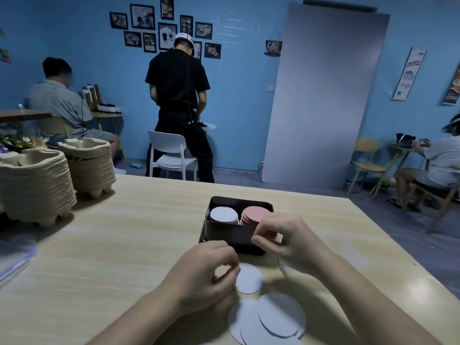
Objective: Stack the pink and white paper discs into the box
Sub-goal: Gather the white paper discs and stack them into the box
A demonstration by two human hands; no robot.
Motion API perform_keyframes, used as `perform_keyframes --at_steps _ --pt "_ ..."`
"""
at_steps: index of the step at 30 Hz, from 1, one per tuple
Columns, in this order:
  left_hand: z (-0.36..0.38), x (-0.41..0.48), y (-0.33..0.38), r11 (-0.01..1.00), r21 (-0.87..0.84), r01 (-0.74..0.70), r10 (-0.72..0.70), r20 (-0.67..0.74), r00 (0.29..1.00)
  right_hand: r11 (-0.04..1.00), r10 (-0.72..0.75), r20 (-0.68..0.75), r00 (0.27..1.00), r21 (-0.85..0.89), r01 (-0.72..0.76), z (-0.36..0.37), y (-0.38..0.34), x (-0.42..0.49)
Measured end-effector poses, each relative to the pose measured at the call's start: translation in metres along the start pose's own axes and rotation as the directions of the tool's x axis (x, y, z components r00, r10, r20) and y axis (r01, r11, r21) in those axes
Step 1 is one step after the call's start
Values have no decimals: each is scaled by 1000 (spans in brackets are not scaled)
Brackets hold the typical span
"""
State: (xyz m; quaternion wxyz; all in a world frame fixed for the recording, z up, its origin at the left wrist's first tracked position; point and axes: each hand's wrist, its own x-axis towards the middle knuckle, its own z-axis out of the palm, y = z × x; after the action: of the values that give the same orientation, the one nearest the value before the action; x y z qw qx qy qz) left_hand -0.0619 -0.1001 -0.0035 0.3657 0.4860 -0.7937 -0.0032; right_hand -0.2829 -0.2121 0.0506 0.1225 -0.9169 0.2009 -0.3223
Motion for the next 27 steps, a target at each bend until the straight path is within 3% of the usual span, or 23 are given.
perform_keyframes --at_steps 5,9,12,19,27 --pt "15 3 -3 998 47 31 -36 100 994 1000 0 49 999 -20 1 12 -3 -41" --pt "18 1 -9 997 21 77 -79 119 990 993 -73 23 997 -88 74 18 -7 -54" --pt "18 -3 -9 996 13 94 -95 120 988 991 -95 81 992 -91 102 20 -13 -66" --pt "21 -3 -8 993 17 120 -121 136 983 996 72 285 956 34 -85 5 -12 -89" --pt "21 2 -8 984 107 145 -171 304 937 956 215 456 863 83 -282 -7 -8 -96"
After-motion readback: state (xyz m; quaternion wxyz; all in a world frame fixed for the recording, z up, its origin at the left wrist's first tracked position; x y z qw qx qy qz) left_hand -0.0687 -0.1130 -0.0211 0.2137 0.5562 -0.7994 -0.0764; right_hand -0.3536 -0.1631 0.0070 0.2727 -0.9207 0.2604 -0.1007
